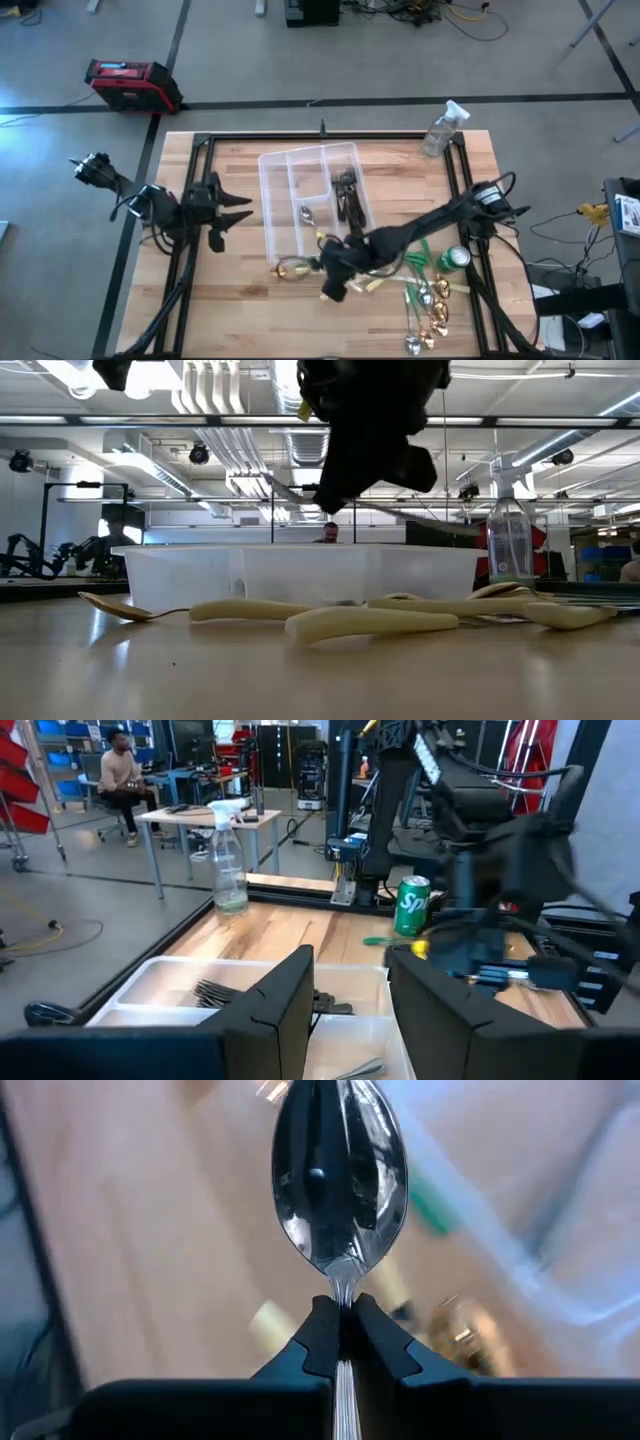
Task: Sort silverware
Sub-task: Put the silver spoon into the transparent silverware tray
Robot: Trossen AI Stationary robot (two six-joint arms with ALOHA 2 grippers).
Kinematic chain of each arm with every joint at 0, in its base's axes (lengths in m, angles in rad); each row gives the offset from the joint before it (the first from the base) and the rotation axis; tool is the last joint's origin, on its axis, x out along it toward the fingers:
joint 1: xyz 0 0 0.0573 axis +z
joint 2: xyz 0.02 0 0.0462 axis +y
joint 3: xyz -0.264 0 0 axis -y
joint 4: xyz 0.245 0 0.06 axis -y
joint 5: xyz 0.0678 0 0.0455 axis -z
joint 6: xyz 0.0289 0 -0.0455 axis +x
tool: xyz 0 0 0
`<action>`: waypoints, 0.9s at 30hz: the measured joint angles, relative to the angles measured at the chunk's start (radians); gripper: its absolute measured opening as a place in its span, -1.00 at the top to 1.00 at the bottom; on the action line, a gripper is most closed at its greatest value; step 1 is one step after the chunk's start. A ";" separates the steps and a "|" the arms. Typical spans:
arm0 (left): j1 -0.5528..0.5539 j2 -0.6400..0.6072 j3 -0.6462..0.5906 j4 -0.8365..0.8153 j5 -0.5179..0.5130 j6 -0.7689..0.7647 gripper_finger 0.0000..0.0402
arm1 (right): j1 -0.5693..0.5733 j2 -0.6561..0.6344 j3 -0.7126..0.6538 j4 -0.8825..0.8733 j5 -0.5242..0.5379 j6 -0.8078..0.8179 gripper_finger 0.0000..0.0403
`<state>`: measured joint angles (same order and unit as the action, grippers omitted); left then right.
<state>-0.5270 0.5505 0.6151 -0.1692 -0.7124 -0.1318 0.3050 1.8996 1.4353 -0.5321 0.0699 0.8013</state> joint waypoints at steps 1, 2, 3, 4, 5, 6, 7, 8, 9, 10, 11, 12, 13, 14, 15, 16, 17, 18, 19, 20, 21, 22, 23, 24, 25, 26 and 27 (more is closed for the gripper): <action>0.000 -0.004 0.000 -0.001 0.000 0.000 0.41 | -0.019 0.000 0.000 0.001 0.026 0.017 1.00; 0.000 -0.008 0.000 -0.005 0.000 0.000 0.41 | -0.038 0.000 0.000 0.004 0.053 0.029 1.00; 0.000 -0.012 0.000 -0.007 0.000 0.000 0.41 | -0.060 0.001 0.000 0.013 0.078 0.043 1.00; 0.000 -0.015 0.000 -0.006 0.000 0.000 0.41 | -0.085 0.001 0.000 0.026 0.097 0.051 1.00; 0.000 -0.019 0.001 -0.006 0.000 0.000 0.41 | -0.112 0.001 0.000 0.041 0.109 0.058 1.00; 0.000 -0.021 0.002 -0.006 0.000 0.000 0.41 | -0.137 0.001 0.000 0.058 0.115 0.059 1.00; 0.000 -0.023 0.005 -0.006 0.000 -0.003 0.41 | -0.162 0.001 0.000 0.079 0.116 0.049 1.00; 0.000 -0.023 0.007 -0.006 0.000 -0.005 0.41 | -0.183 0.001 0.000 0.101 0.118 0.038 1.00; 0.000 -0.024 0.008 -0.007 0.000 -0.006 0.41 | -0.202 0.001 0.000 0.121 0.119 0.021 1.00; 0.000 -0.024 0.009 -0.007 0.000 -0.008 0.41 | -0.219 0.001 0.000 0.140 0.117 0.010 1.00; 0.000 -0.024 0.009 -0.007 0.000 -0.011 0.41 | -0.235 0.001 0.000 0.156 0.116 -0.006 1.00; 0.000 -0.024 0.009 -0.008 0.000 -0.017 0.41 | -0.249 0.001 0.000 0.165 0.115 -0.012 1.00; 0.000 -0.024 0.009 -0.009 0.000 -0.023 0.41 | -0.263 0.001 0.000 0.169 0.114 -0.020 1.00; 0.000 -0.024 0.009 -0.011 0.000 -0.031 0.41 | -0.274 0.001 0.000 0.170 0.115 -0.026 1.00; 0.000 -0.024 0.008 -0.012 0.000 -0.037 0.41 | -0.282 0.006 0.001 0.172 0.115 -0.027 1.00; 0.000 -0.024 0.007 -0.013 0.000 -0.041 0.41 | -0.289 0.012 0.002 0.175 0.116 -0.028 1.00; 0.000 -0.024 0.006 -0.015 0.000 -0.042 0.41 | -0.294 0.020 0.002 0.177 0.117 -0.028 1.00; 0.000 -0.024 0.006 -0.015 0.000 -0.042 0.41 | -0.295 0.034 0.002 0.177 0.116 -0.034 1.00; 0.000 -0.024 0.006 -0.016 0.000 -0.042 0.41 | -0.295 0.047 0.002 0.180 0.112 -0.038 1.00; 0.000 -0.021 0.007 -0.016 0.000 -0.042 0.41 | -0.293 0.062 0.002 0.179 0.107 -0.041 1.00; 0.000 -0.021 0.009 -0.017 -0.001 -0.042 0.41 | -0.292 0.081 0.002 0.179 0.105 -0.039 1.00; 0.000 -0.021 0.011 -0.019 -0.001 -0.042 0.41 | -0.291 0.095 0.002 0.180 0.102 -0.035 1.00; 0.000 -0.023 0.013 -0.018 0.000 -0.042 0.41 | -0.291 0.110 0.002 0.177 0.099 -0.035 1.00; 0.000 -0.026 0.013 -0.019 0.000 -0.042 0.41 | -0.292 0.125 0.002 0.179 0.099 -0.033 1.00; 0.000 -0.029 0.013 -0.021 -0.001 -0.042 0.41 | -0.293 0.137 0.002 0.183 0.097 -0.035 1.00; 0.000 -0.032 0.014 -0.022 -0.001 -0.043 0.41 | -0.293 0.147 0.002 0.182 0.092 -0.038 1.00; 0.000 -0.035 0.014 -0.026 -0.001 -0.046 0.41 | -0.294 0.154 0.002 0.183 0.089 -0.042 1.00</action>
<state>-0.5270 0.5159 0.6292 -0.1952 -0.7134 -0.1776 0.0113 2.0540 1.4372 -0.3496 0.1589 0.7594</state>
